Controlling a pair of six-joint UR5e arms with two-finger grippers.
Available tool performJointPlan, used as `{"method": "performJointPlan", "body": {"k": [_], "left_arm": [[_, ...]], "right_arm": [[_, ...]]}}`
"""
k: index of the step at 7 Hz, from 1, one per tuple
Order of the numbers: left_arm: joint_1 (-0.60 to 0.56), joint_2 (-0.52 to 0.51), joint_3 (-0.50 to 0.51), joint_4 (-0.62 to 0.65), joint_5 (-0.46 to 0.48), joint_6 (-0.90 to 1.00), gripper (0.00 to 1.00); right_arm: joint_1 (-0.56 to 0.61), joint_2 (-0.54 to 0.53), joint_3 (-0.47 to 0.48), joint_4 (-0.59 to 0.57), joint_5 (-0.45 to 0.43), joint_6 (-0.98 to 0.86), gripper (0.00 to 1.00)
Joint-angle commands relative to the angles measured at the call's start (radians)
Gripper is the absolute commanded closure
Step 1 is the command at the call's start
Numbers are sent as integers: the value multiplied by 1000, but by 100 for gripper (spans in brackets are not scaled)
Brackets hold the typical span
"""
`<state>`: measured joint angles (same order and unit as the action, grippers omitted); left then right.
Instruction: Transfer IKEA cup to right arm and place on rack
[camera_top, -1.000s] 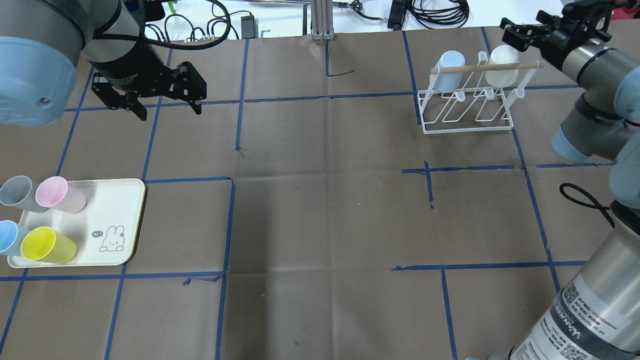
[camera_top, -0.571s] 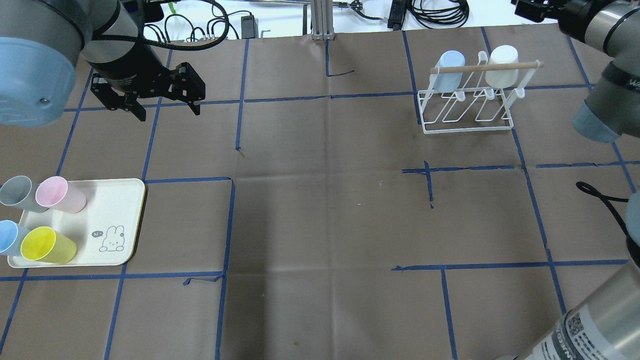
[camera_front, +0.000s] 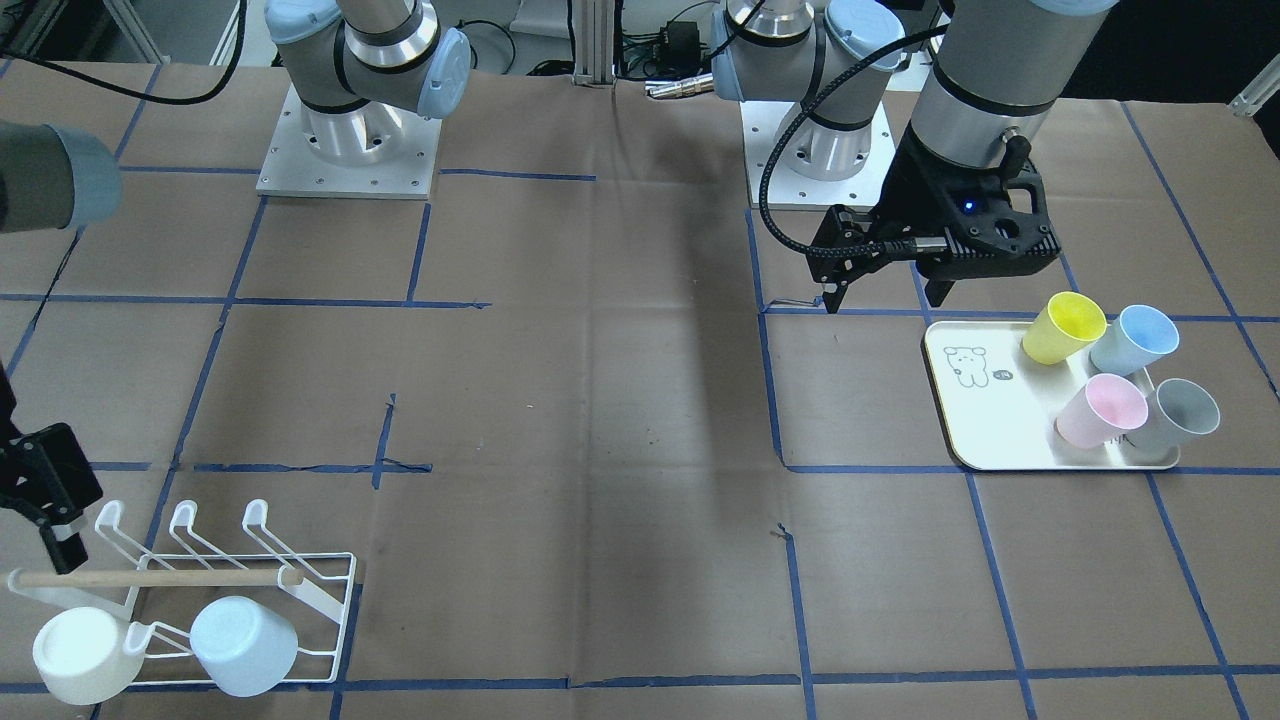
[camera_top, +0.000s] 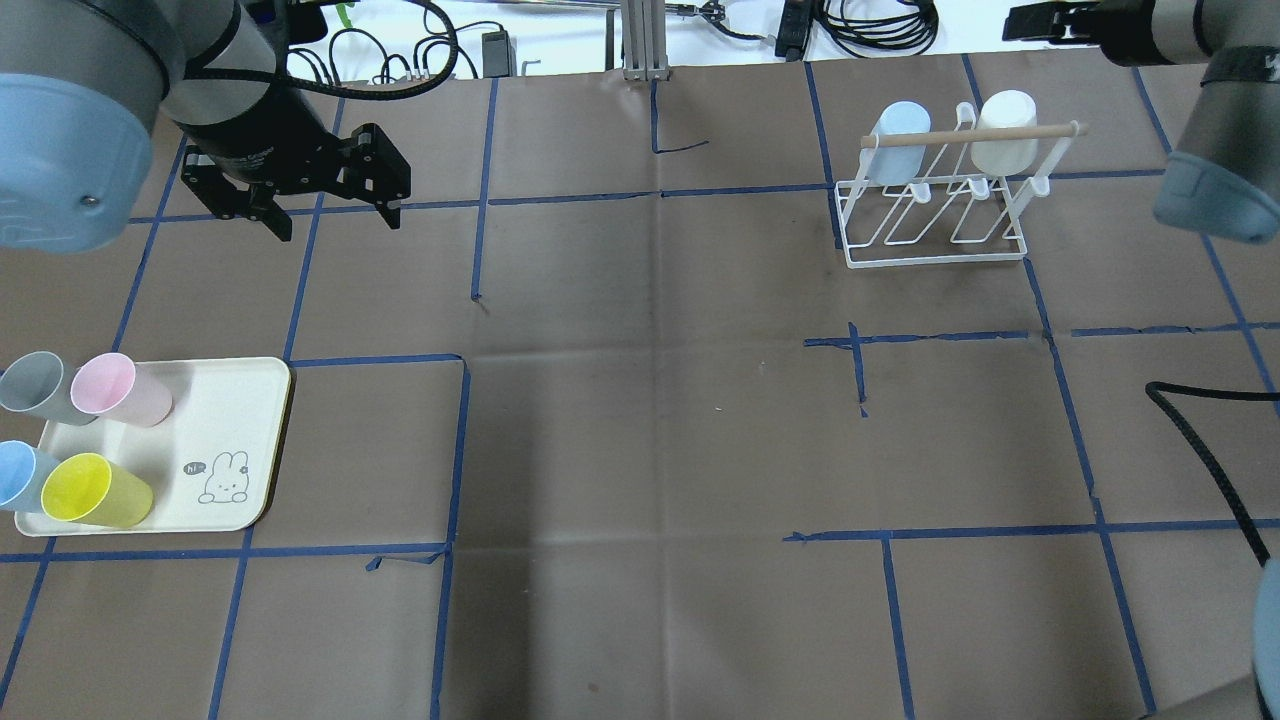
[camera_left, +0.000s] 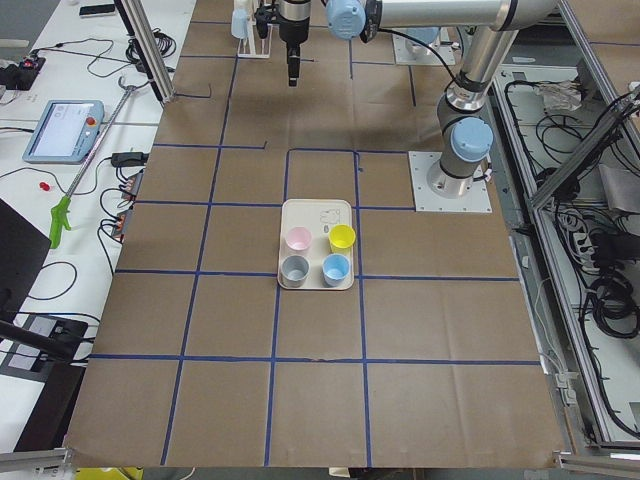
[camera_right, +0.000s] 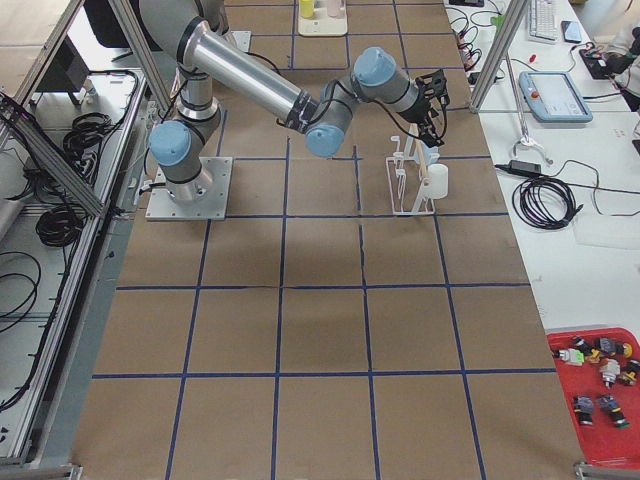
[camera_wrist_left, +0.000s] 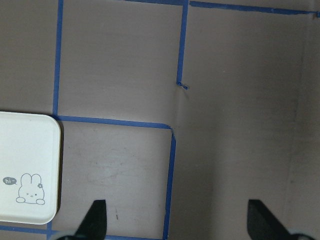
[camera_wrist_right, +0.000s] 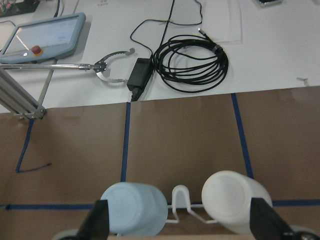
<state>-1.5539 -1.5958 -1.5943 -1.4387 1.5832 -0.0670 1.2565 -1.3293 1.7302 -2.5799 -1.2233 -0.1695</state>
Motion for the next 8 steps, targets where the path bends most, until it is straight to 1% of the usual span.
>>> {"method": "performJointPlan", "body": {"k": [1, 2, 3, 4, 5, 6, 7, 8], "left_arm": [[0, -1, 1, 0, 0, -1, 1], [0, 2, 2, 0, 0, 1, 1], [0, -1, 1, 1, 0, -1, 1], [0, -1, 1, 1, 0, -1, 1], [0, -1, 2, 3, 0, -1, 1], [0, -1, 2, 3, 0, -1, 1], [0, -1, 2, 3, 0, -1, 1], [0, -1, 2, 3, 0, -1, 1]], "right_arm": [[99, -62, -39, 395, -69, 7, 0], [145, -71, -70, 572, -71, 7, 0], [193, -83, -86, 719, -70, 1, 0], [248, -90, -90, 743, -71, -2, 0], [288, -114, -93, 797, -71, 5, 0], [311, -145, -93, 876, -118, 5, 0], [329, -174, -103, 935, -205, 7, 0], [343, -215, -106, 946, -284, 7, 0]]}}
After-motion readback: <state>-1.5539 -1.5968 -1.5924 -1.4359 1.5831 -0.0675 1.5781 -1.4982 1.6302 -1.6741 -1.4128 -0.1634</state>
